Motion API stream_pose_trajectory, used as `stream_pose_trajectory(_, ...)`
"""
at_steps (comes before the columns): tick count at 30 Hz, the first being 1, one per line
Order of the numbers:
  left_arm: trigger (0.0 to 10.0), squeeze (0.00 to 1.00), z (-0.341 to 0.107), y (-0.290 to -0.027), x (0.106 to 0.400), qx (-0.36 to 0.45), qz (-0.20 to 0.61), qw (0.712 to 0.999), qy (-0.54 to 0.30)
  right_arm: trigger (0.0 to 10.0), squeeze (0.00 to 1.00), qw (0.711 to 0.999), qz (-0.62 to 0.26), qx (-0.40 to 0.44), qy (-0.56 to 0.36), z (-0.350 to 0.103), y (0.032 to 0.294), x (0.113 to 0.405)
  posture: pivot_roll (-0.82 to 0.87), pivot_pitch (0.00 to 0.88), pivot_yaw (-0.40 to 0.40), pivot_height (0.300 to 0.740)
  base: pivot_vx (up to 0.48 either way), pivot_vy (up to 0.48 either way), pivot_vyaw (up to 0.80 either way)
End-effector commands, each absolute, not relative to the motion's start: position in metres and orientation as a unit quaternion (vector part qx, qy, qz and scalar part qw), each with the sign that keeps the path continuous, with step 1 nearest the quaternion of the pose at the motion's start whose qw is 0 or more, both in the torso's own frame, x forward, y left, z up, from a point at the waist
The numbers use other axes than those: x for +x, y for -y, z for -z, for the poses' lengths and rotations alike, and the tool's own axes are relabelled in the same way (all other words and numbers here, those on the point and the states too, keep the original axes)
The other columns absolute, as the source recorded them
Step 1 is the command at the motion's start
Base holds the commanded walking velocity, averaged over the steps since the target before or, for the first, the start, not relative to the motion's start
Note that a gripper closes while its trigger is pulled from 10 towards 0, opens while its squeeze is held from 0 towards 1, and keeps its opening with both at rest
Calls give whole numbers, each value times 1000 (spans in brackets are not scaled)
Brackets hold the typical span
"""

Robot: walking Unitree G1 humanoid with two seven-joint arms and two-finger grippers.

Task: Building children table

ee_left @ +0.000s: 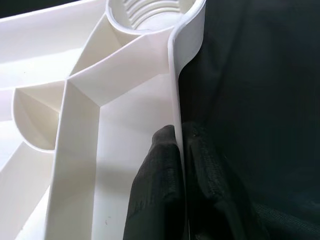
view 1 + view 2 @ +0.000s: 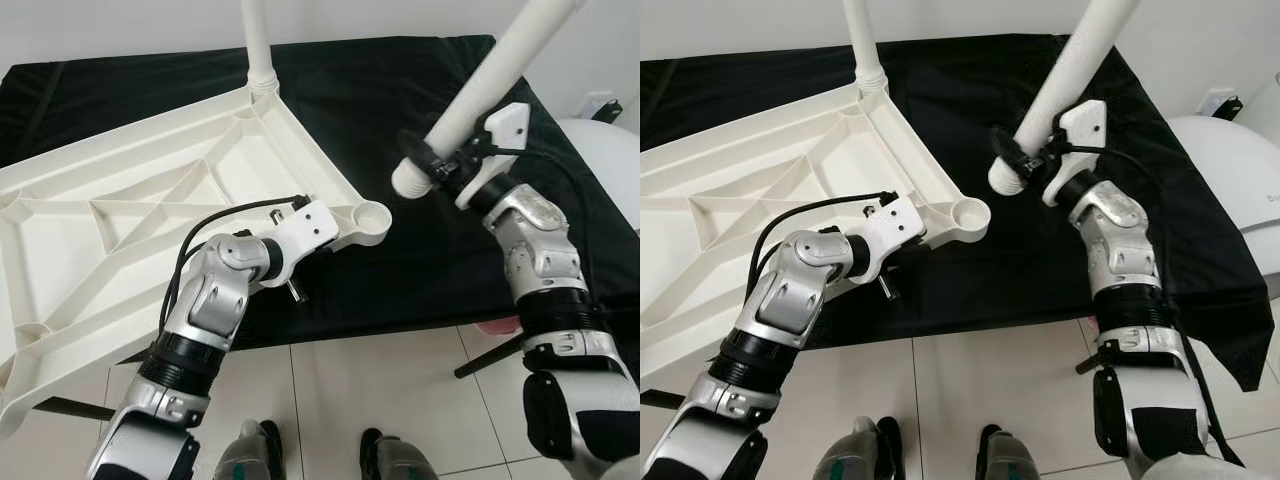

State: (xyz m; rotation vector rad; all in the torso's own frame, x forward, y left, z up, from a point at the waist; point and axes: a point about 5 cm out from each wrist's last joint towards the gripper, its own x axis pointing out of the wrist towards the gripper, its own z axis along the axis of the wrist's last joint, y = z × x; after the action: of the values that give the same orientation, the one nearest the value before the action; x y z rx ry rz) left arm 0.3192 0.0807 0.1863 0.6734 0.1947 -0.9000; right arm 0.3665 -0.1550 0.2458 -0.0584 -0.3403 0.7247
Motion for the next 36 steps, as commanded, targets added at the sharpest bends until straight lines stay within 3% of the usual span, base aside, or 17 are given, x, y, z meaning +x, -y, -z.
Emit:
stream_pose_trajectory(1, 10000, 0, -187, -81, 318, 342, 408, 843, -84, 10000, 0, 913, -373, -27, 163, -244, 149, 365, -120, 165, 36, 740, 0, 0, 0)
stream_pose_trajectory(11, 10000, 0, -190, -87, 320, 349, 390, 848, -86, 10000, 0, 902, -412, -19, 130, -222, 135, 363, -110, 158, 29, 740, 0, 0, 0)
stream_pose_trajectory(36, 10000, 0, -191, -89, 321, 355, 384, 848, -88, 10000, 0, 900, -421, -37, 104, -203, 133, 362, -113, 164, 26, 740, 0, 0, 0)
